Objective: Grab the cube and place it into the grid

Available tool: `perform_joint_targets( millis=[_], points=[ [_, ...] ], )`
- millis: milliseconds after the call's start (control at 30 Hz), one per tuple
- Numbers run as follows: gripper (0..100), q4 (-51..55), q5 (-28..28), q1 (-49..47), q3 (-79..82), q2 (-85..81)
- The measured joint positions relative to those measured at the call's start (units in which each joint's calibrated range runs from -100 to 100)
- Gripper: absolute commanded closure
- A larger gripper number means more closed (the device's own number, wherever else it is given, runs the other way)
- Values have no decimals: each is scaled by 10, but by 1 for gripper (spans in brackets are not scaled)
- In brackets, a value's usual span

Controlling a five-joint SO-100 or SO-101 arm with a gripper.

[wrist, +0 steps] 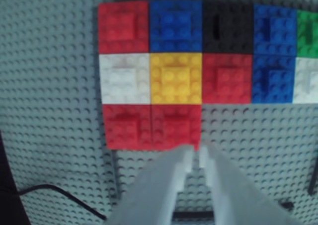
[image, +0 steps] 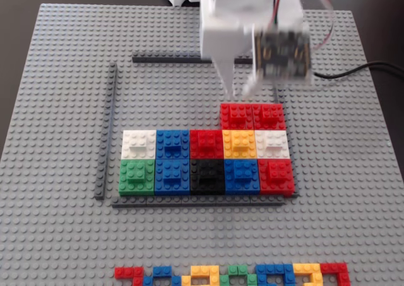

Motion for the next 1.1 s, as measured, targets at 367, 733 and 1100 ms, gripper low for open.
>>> perform_joint_targets(
  millis=[367, 733, 1100],
  points=[
    [100, -1, 0, -18, 69, -213],
    [100, -68, 21, -12, 312, -542],
    [100, -146, 32, 25, 576, -773]
  ],
)
